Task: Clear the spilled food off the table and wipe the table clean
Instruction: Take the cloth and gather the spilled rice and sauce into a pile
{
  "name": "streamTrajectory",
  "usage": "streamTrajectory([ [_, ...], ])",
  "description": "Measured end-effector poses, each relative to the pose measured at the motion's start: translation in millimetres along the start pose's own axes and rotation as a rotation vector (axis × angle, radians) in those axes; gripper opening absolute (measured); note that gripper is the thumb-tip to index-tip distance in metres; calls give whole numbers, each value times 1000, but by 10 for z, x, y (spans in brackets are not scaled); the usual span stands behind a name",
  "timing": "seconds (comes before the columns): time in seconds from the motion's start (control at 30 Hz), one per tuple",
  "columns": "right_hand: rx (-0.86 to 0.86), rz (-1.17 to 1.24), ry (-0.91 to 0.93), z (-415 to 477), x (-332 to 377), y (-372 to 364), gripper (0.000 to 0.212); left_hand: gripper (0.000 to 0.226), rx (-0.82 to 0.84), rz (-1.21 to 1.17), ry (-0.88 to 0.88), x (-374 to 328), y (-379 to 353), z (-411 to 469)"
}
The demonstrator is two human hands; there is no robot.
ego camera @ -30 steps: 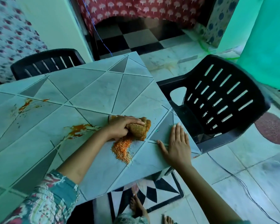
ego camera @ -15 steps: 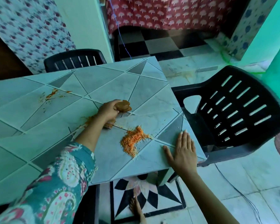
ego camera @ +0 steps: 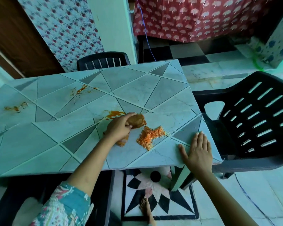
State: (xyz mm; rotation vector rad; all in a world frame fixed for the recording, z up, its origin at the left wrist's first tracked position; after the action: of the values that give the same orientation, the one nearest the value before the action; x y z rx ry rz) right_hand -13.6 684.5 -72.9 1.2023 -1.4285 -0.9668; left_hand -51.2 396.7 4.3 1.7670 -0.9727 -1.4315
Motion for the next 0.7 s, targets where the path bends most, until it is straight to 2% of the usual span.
streamTrajectory([
  [0.1, 10, 2, 11, -10, 13, 23, 108, 49, -111, 78, 265, 412, 81, -199],
  [0.2, 21, 9, 14, -21, 25, 40, 113, 48, -280, -107, 359, 475, -141, -350],
  [0.3, 41, 0, 13, -26, 28, 44, 115, 50, -393, -332, 357, 274, -414, -241],
  [0.47, 63, -27, 36, -24, -7, 46, 114, 51, -312, -451, 289, -304, -669, 44],
  [0.6, 89, -35, 116, -35, -147, 98, 108, 45, -259, -417, 135, -603, -551, 45],
  [0.7, 123, -31, 183, -21, -292, 199, 113, 52, -240, -288, 3, -582, -379, 85],
])
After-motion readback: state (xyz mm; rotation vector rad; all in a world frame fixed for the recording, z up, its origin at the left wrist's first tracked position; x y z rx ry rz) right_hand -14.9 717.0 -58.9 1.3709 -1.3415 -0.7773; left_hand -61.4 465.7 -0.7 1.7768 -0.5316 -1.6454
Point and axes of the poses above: each hand's wrist, its own z-axis towards the middle knuckle, its own y-axis out of the back of the hand, x = y × z, the point moved 1 cm from there along z, towards the middle knuckle, and after that the axes turned 8 degrees about x, right-handed, at the moved point
